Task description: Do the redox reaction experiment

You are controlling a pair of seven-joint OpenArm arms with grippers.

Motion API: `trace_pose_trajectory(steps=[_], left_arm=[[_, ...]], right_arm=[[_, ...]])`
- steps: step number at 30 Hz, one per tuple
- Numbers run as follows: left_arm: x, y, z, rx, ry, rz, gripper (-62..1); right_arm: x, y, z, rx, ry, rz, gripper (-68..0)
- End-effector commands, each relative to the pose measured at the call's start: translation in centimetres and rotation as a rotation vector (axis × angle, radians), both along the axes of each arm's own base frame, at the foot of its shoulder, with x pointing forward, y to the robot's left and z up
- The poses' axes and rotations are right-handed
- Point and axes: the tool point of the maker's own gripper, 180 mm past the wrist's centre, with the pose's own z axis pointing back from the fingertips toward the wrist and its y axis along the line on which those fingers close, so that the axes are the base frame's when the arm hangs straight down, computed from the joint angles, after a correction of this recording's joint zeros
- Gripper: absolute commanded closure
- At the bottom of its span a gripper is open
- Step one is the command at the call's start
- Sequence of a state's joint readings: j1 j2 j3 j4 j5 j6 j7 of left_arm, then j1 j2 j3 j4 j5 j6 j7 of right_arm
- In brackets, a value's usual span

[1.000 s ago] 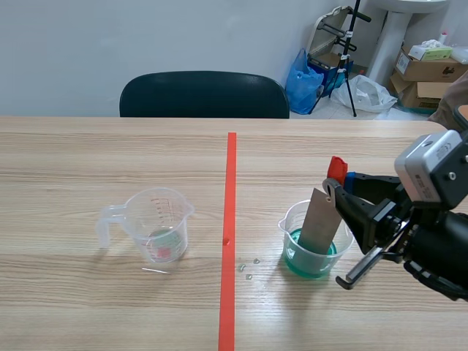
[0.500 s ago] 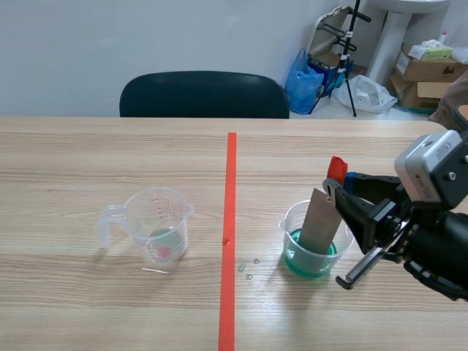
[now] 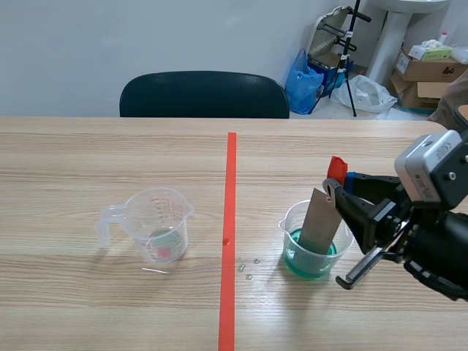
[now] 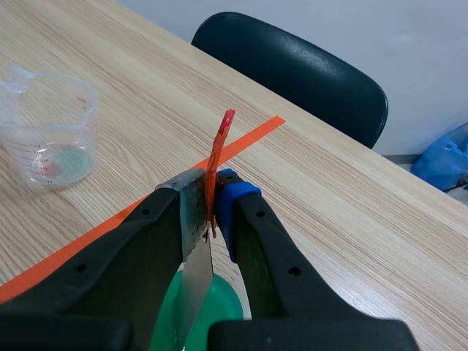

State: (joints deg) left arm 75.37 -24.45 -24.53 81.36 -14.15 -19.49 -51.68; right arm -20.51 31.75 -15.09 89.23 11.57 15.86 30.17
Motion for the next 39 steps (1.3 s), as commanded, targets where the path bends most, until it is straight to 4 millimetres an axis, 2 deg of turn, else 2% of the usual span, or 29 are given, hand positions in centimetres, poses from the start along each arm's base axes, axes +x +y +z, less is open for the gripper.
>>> trace_pose_trajectory(steps=[1,18,39], left_arm=[[0.3,0.1,0.7,0.0,-0.032,0.008,-62.3],[0.3,-0.1,0.7,-0.013,-0.028,0.004,-62.3],[0.3,-0.1,0.7,-0.013,-0.028,0.004,-62.3]], right_arm=[[0.4,-0.1,0.8,0.01,-0.025,-0.004,-1.3],[0.8,-0.8,2.8,-0.016,-0.063,-0.021,-1.3],[0.2,0.3,7.9,-0.062,-0.126,-0.023,-1.3]])
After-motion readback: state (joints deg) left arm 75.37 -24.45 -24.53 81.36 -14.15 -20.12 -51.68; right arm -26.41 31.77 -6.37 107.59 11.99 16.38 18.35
